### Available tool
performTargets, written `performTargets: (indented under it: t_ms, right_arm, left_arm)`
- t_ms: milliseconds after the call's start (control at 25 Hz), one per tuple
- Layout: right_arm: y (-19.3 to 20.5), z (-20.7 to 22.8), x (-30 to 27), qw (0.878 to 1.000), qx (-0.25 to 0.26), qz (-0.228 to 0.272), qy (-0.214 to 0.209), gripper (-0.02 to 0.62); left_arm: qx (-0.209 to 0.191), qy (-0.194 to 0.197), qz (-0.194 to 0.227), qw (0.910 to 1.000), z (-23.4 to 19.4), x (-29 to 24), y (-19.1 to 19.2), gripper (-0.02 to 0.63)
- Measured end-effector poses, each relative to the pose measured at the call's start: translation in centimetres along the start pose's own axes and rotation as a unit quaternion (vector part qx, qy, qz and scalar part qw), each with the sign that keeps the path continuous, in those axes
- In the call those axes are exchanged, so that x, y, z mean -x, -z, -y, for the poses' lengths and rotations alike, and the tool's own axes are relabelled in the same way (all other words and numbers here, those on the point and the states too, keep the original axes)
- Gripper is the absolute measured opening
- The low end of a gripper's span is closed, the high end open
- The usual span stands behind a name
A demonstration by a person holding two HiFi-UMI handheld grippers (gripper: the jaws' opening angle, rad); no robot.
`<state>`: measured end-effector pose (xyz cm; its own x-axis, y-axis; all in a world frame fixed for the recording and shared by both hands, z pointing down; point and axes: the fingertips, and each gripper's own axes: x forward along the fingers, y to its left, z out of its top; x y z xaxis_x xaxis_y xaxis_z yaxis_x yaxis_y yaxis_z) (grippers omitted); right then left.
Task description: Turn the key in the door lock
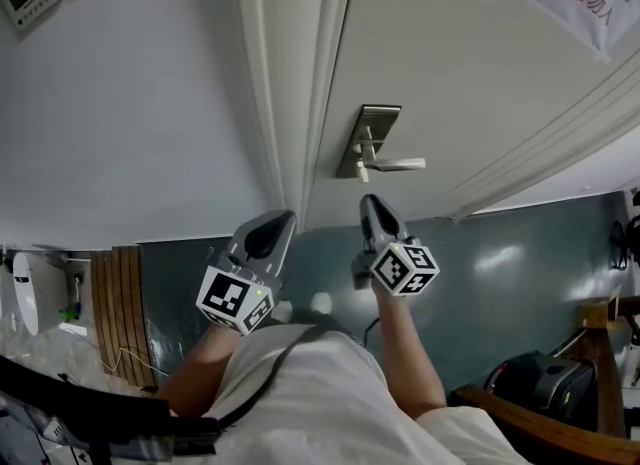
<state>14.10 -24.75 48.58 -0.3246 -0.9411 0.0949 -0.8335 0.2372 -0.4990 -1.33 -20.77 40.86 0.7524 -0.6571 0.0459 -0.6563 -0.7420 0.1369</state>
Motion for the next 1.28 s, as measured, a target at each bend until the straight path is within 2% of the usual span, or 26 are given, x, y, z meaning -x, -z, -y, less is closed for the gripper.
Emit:
performTargets:
  t_ms: [240, 360, 480, 640, 800, 1000, 1280]
  right_arm:
    - [1.0, 1.7, -1.6, 0.999, -0.038, -0.014, -0.009, 0.071]
    - [1.8, 2.7, -2.3, 0.996, -0.087, -0.016, -0.016, 0.119]
    - [2.3, 3.3, -3.2, 0.987, -0.155, -0.013, -0.035, 0.157]
    - [2.6, 3.7, -4.5, 0.983, -0.18, -0.017, -0.045, 0.189]
    - [2.9, 4.2, -5.2, 0.975, -0.217, -0.011, -0.049, 0.196]
    - [3.1, 6.4, -5.8, 0.963, -0.268, 0.002, -0.028, 0.195]
    - [2.9, 5.9, -7.2, 0.952, -0.297, 0.002, -0.071, 0.178]
  left_arm:
    - [-0.004, -0.025, -0.008, 0.9996, -0.6, 0.4, 0.1, 0.006]
    - [-0.006, -0.039, -0.013, 0.9991, -0.9, 0.9, 0.2, 0.006]
    - [-0.007, -0.052, -0.018, 0.9985, -1.3, 1.4, 0.3, 0.005]
    - [-0.012, -0.064, -0.022, 0.9976, -1.6, 1.7, 0.5, 0.005]
    - [-0.01, -0.076, -0.024, 0.9968, -1.7, 2.2, 0.6, 0.005]
    - [-0.012, -0.085, -0.027, 0.996, -1.8, 2.6, 0.7, 0.005]
    - [-0.013, -0.097, -0.032, 0.9947, -2.1, 3.2, 0.9, 0.006]
